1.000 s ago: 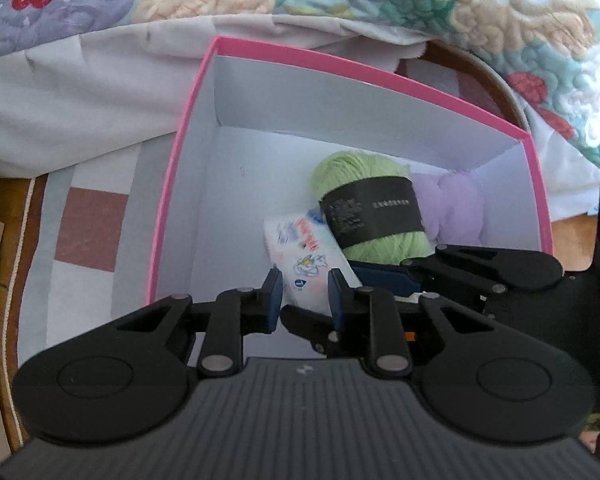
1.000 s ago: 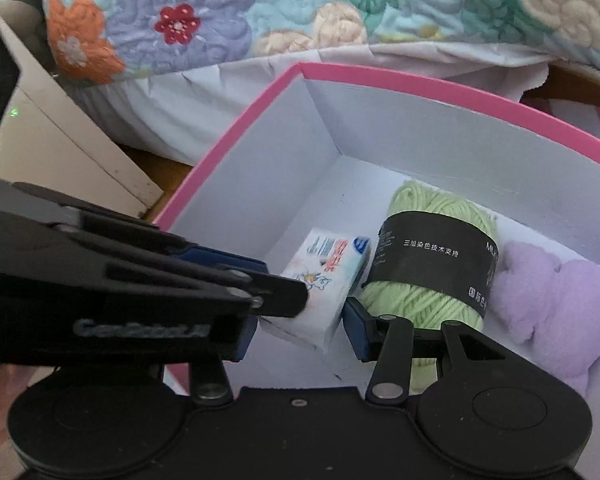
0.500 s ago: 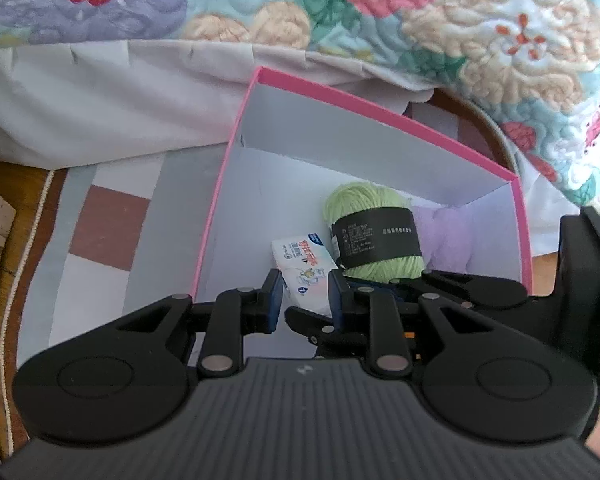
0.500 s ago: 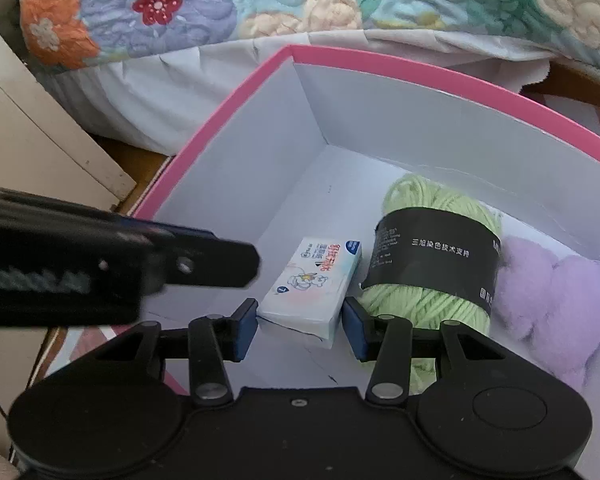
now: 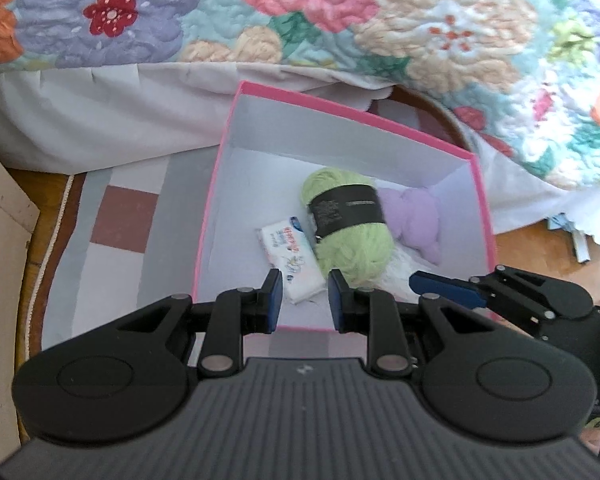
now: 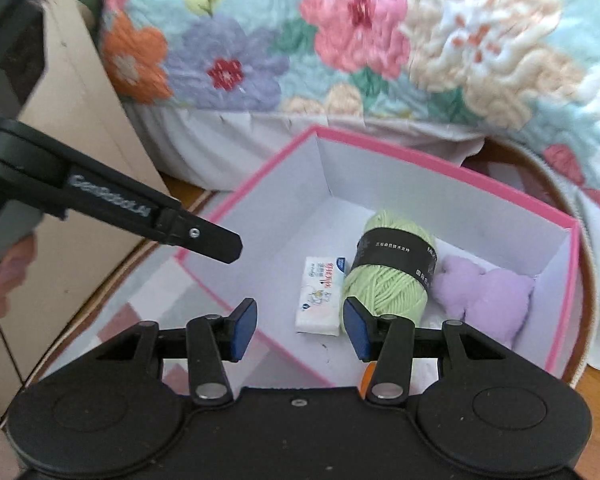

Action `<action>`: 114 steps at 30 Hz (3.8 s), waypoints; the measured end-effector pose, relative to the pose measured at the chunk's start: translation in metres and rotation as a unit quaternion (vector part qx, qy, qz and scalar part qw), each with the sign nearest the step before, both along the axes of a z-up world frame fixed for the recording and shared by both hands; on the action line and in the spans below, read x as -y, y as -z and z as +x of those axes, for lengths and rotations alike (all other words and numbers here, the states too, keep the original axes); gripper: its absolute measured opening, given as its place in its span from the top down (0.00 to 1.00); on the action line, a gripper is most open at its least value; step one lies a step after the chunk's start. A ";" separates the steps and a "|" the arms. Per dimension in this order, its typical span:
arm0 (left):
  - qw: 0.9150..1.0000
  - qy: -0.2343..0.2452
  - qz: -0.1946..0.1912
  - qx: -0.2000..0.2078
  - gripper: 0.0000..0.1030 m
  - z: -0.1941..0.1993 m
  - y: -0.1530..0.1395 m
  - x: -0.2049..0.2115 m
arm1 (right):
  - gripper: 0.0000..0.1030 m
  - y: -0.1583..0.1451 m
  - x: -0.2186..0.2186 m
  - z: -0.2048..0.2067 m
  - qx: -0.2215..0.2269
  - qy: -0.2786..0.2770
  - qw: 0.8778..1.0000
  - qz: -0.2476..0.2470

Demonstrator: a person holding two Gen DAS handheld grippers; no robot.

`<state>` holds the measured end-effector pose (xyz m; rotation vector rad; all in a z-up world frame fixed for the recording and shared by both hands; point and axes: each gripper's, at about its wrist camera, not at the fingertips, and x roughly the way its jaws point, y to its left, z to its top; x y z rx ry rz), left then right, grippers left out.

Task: Organize objects
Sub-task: 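Lower the wipes pack into the pink box and open the left tool, then withdraw the left tool from the box toward the blue wipes pack, then close the left tool on the blue wipes pack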

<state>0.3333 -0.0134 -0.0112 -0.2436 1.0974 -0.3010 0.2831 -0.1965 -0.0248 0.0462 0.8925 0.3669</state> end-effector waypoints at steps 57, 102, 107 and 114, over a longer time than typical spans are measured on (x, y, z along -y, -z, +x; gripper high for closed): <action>0.997 0.014 0.070 0.020 0.15 -0.176 -0.022 -0.050 | 0.05 -0.074 -0.044 -0.168 0.011 0.061 0.998 -0.034; 0.998 -0.042 -0.041 -0.029 0.14 -0.143 0.106 -0.059 | 0.05 0.034 -0.039 -0.133 -0.022 0.088 0.995 0.040; 0.998 -0.036 -0.046 -0.022 0.16 -0.141 0.112 -0.053 | 0.05 0.045 -0.044 -0.131 -0.010 0.092 0.996 0.011; 0.998 -0.029 -0.045 -0.014 0.33 -0.136 0.117 -0.043 | 0.08 0.061 -0.039 -0.123 -0.007 0.096 0.995 0.000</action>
